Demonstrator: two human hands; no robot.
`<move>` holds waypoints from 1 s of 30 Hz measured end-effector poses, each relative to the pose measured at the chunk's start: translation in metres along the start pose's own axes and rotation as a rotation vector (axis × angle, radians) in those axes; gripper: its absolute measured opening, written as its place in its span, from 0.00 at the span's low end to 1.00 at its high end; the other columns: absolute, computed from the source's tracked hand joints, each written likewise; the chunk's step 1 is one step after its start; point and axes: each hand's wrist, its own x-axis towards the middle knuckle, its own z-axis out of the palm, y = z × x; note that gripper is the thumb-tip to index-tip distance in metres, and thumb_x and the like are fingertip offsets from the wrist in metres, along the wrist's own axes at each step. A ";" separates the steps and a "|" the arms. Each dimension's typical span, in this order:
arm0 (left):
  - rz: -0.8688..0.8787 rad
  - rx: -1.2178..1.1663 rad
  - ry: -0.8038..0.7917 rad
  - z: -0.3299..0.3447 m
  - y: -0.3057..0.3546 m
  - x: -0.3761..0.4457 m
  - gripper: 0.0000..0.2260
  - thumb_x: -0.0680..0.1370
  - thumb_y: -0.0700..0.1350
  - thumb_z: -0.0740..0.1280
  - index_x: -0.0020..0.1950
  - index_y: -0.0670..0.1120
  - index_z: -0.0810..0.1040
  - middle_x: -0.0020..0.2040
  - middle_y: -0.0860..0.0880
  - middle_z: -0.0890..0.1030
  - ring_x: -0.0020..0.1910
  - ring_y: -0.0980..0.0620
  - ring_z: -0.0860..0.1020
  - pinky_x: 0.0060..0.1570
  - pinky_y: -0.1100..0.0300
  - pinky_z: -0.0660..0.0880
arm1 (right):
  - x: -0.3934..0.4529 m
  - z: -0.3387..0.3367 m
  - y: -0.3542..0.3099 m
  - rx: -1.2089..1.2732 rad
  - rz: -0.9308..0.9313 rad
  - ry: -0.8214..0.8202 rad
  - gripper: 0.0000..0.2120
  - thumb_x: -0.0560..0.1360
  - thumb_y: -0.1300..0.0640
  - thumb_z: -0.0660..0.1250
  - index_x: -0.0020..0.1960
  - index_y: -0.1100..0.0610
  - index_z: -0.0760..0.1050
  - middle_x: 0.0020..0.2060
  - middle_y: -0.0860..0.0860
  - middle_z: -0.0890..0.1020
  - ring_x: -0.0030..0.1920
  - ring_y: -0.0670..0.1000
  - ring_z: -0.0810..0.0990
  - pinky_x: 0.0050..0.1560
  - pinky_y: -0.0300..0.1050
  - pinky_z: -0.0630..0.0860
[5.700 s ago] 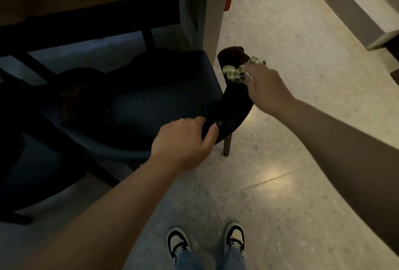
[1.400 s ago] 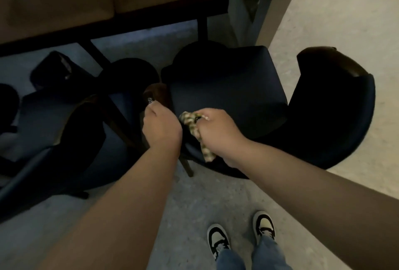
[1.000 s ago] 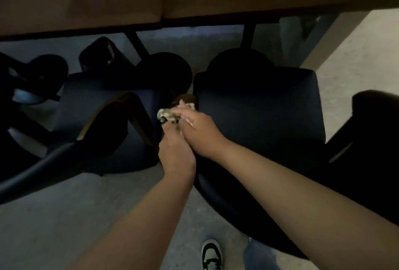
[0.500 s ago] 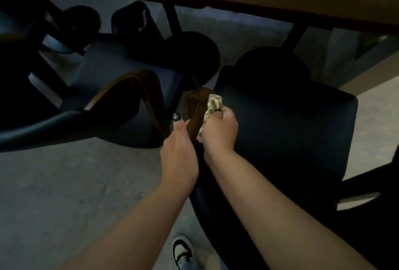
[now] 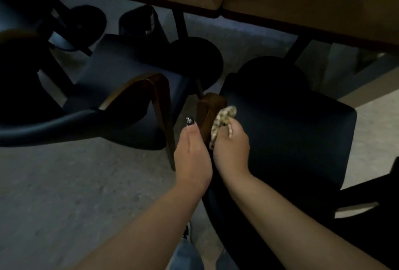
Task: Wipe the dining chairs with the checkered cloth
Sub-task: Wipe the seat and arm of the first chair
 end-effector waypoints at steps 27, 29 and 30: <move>-0.581 -0.517 -0.358 -0.051 -0.046 0.128 0.27 0.83 0.61 0.47 0.75 0.47 0.64 0.74 0.44 0.68 0.72 0.47 0.68 0.70 0.45 0.62 | 0.103 0.116 -0.082 -1.883 -0.287 -0.947 0.18 0.76 0.52 0.64 0.65 0.56 0.73 0.63 0.54 0.74 0.57 0.56 0.75 0.57 0.55 0.73; -0.590 -0.512 -0.369 -0.053 -0.045 0.135 0.27 0.83 0.61 0.46 0.74 0.47 0.66 0.72 0.44 0.70 0.71 0.47 0.69 0.71 0.45 0.62 | 0.081 0.104 -0.081 -1.943 -0.418 -0.981 0.15 0.76 0.51 0.65 0.61 0.54 0.75 0.59 0.53 0.77 0.52 0.55 0.76 0.47 0.51 0.73; -0.596 -0.511 -0.378 -0.053 -0.045 0.137 0.27 0.83 0.61 0.46 0.74 0.47 0.66 0.71 0.44 0.71 0.71 0.47 0.69 0.71 0.44 0.62 | 0.070 0.096 -0.080 -2.000 -0.459 -1.030 0.15 0.76 0.51 0.64 0.61 0.53 0.75 0.59 0.53 0.77 0.53 0.55 0.76 0.44 0.49 0.71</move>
